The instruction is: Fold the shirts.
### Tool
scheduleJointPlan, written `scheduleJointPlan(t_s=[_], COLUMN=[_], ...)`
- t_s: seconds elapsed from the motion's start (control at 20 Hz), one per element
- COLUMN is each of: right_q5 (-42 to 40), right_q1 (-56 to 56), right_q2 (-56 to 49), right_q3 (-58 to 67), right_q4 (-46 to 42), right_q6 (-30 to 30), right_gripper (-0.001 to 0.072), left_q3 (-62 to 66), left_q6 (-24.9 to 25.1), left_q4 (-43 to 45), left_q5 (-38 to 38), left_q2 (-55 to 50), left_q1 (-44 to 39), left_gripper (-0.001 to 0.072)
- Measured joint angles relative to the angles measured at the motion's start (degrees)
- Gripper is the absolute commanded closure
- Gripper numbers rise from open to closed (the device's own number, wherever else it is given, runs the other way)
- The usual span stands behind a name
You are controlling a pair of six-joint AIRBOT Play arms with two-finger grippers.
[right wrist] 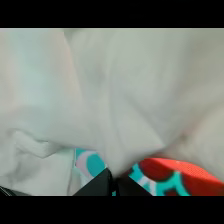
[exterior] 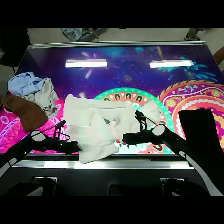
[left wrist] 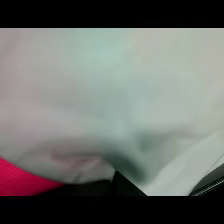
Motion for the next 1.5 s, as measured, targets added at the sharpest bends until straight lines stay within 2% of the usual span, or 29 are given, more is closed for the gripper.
scheduleJointPlan(t_s=[0.2,0.4,0.55,0.75,0.9,1.1,1.3,1.5], right_q5=[0.6,1.6,1.7,1.8,2.0,6.5,18.1,35.2], right_q1=[0.0,-1.0,-5.7,-14.6,-20.2,-24.5,-25.8,-26.2], right_q2=[4.4,11.2,16.3,20.6,22.7,24.7,25.3,22.6], right_q3=[2.9,15.0,30.8,52.5,63.8,70.1,71.7,70.2], right_q4=[-6.3,-24.0,-41.2,-53.7,-57.5,-59.8,-60.7,-61.0], right_q6=[-0.7,0.4,4.6,6.2,5.3,4.3,1.9,-1.7], right_gripper=[0.0668,0.0668,0.0668,0.0668,0.0668,0.0667,0.0667,0.0666], left_q3=[2.0,11.1,23.5,45.5,59.4,67.6,68.1,60.3], left_q6=[0.9,1.1,-0.2,-2.0,-5.4,-8.8,-11.2,-11.6], left_q4=[0.5,0.9,1.0,1.2,3.7,6.3,10.7,12.8], left_q5=[0.2,-1.7,-2.2,-2.1,-0.6,-1.1,-5.4,-9.9], left_q2=[1.1,6.8,13.2,20.7,23.6,25.0,25.8,26.2], left_q1=[0.4,4.7,12.5,27.3,35.2,38.9,38.2,33.7], left_gripper=[0.0675,0.0676,0.0676,0.0676,0.0676,0.0676,0.0676,0.0676])
